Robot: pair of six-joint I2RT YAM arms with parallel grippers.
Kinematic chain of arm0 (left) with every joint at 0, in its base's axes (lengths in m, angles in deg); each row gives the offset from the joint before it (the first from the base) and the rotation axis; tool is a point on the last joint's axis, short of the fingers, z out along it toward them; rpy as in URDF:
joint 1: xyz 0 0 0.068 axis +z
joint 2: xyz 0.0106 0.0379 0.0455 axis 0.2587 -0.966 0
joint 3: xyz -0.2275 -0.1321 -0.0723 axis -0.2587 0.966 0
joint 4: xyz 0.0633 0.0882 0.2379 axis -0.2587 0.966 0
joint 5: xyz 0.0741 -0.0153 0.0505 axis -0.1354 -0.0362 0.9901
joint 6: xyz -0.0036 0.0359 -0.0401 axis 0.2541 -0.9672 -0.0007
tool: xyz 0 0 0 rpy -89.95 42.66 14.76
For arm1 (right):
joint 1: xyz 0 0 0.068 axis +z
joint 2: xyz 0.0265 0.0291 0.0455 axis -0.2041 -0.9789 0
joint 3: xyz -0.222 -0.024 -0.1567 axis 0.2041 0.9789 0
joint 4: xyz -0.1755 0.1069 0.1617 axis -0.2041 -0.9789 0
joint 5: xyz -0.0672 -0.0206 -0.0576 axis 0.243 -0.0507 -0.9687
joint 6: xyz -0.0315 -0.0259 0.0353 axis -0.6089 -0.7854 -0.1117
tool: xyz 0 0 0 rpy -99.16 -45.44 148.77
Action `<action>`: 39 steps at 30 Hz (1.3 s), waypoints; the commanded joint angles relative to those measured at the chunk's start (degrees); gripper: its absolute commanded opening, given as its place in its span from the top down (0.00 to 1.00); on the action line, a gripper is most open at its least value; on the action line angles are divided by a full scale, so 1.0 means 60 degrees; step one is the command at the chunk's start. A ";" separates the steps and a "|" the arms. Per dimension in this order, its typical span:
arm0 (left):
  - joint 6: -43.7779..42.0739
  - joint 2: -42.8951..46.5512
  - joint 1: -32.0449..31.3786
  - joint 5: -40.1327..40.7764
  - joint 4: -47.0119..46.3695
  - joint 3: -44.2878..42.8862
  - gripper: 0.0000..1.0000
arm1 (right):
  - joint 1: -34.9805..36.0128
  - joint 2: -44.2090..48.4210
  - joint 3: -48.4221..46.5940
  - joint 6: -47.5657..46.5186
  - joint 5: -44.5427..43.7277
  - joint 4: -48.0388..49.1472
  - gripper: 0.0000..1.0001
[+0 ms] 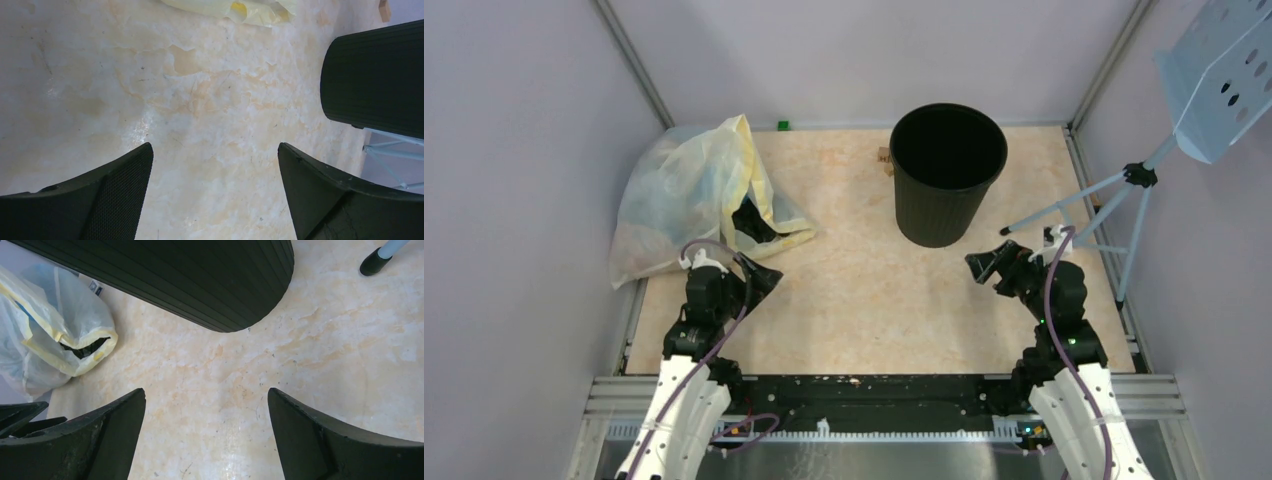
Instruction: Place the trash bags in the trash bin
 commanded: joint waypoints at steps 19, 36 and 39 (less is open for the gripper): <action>-0.1786 -0.1249 0.0016 0.0528 -0.0225 -0.2172 0.14 | -0.0010 -0.0197 0.0053 -0.0080 0.0234 0.0573 0.11; -0.3570 -0.4971 -0.0031 0.2109 -0.3616 -0.2160 0.53 | 0.0175 -0.0748 -0.0139 -0.0118 0.0320 0.1003 0.13; -0.3869 -0.5461 -0.0205 0.2369 -0.4755 -0.1899 0.51 | 0.0243 -0.0945 -0.0249 -0.0163 0.0319 0.1080 0.13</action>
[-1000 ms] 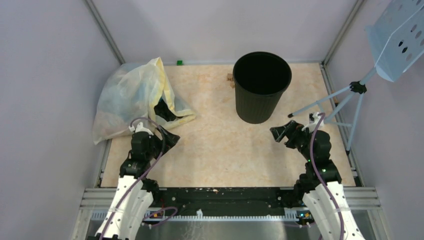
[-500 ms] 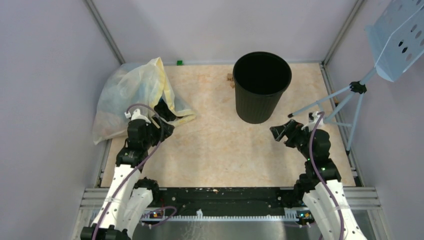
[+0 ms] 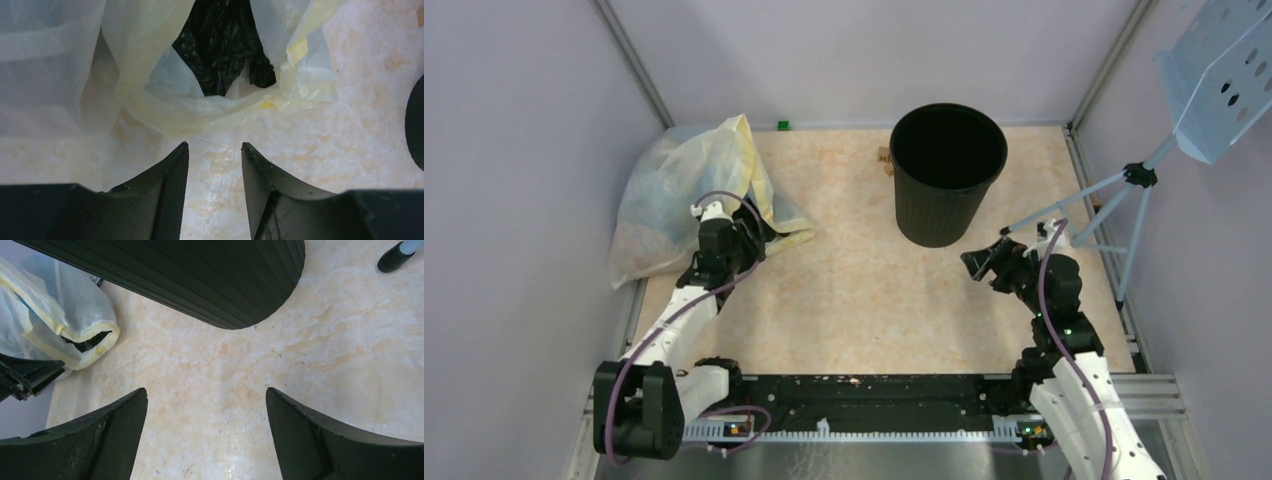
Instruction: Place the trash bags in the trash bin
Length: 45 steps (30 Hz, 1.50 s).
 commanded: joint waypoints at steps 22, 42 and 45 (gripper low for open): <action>-0.2477 -0.4897 -0.0712 0.1276 -0.3268 -0.2145 0.45 | 0.0264 -0.0858 -0.0782 -0.0297 0.0111 0.0293 0.18; -0.1697 -0.4250 -0.2141 0.2416 0.2395 -0.5009 1.00 | 0.0264 -0.0998 -0.1313 -0.0033 0.0125 -0.0255 0.20; -0.1557 -0.3328 -0.2514 0.2653 0.3141 -0.5176 1.00 | 0.0264 -0.1060 -0.1476 -0.0072 0.0127 -0.0341 0.20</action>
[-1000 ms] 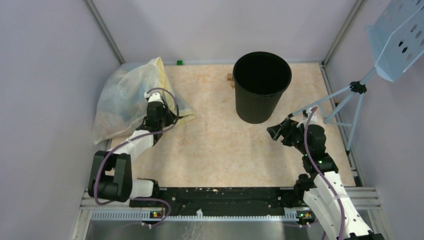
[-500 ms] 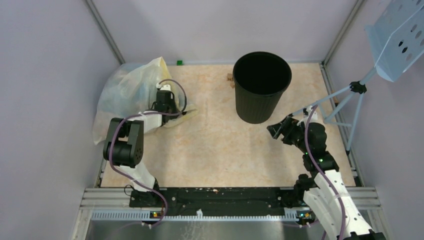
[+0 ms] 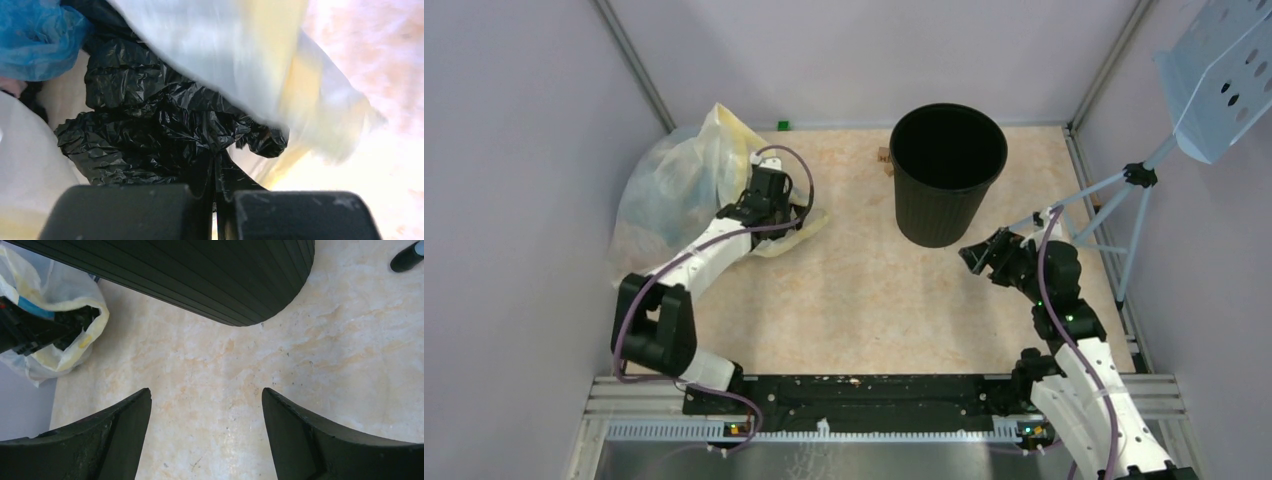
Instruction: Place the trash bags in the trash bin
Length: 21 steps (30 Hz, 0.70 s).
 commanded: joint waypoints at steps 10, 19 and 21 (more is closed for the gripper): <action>0.0425 0.4177 -0.0546 -0.0256 0.2307 -0.0946 0.98 | 0.0087 -0.0193 -0.0841 0.0014 0.0312 0.0018 0.20; 0.1060 0.5968 -0.0544 -0.4634 0.1608 -0.1409 1.00 | 0.0083 -0.0393 -0.0999 0.0031 0.1237 -0.0080 0.20; 0.1542 0.6085 -0.0547 -0.6051 0.1138 -0.1030 1.00 | 0.0086 -0.0431 -0.0960 0.0047 0.1449 -0.0081 0.20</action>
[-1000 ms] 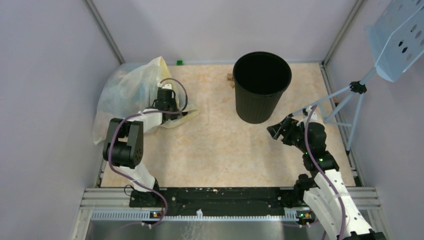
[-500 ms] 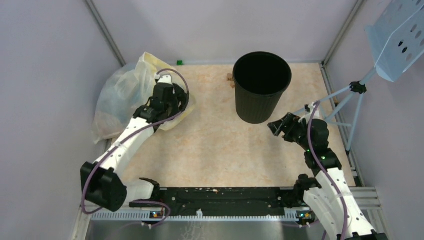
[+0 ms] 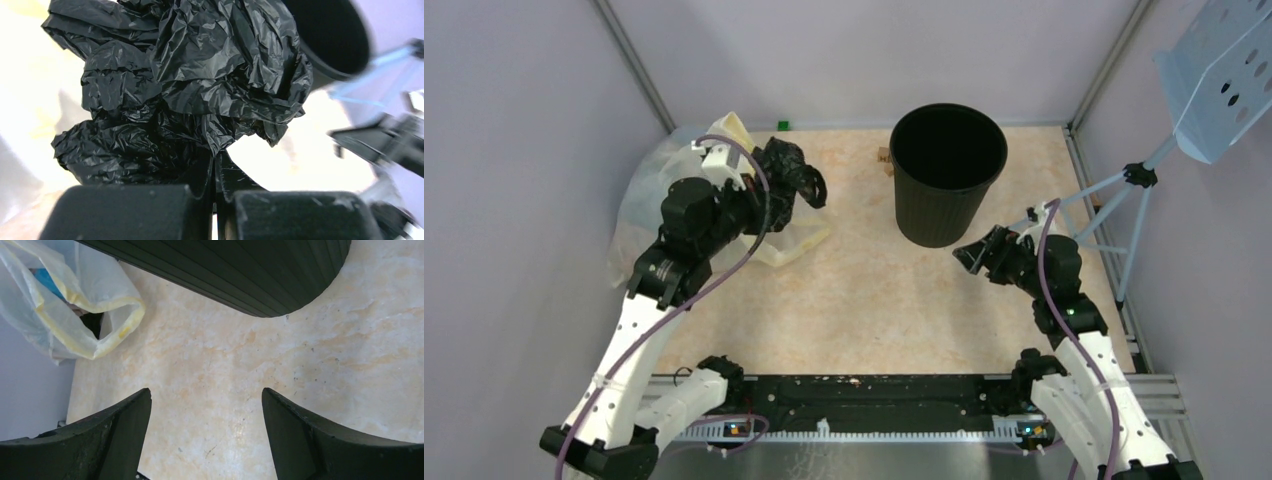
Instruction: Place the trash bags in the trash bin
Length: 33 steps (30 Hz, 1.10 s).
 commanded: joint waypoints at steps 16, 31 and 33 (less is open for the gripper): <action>0.2293 -0.1580 -0.3471 -0.3161 -0.3889 0.3761 1.00 | -0.0062 -0.0599 0.0297 0.1801 -0.4365 0.1678 0.30; 0.1127 -0.2483 -0.4290 -0.1973 -0.3966 0.4512 1.00 | 0.0898 -0.6129 -0.0924 0.1191 -0.2040 0.7278 0.46; 0.1084 -0.2611 -0.4280 -0.1888 -0.3972 0.4523 1.00 | 0.0938 -0.7084 -0.1712 0.0861 -0.1418 0.7279 0.47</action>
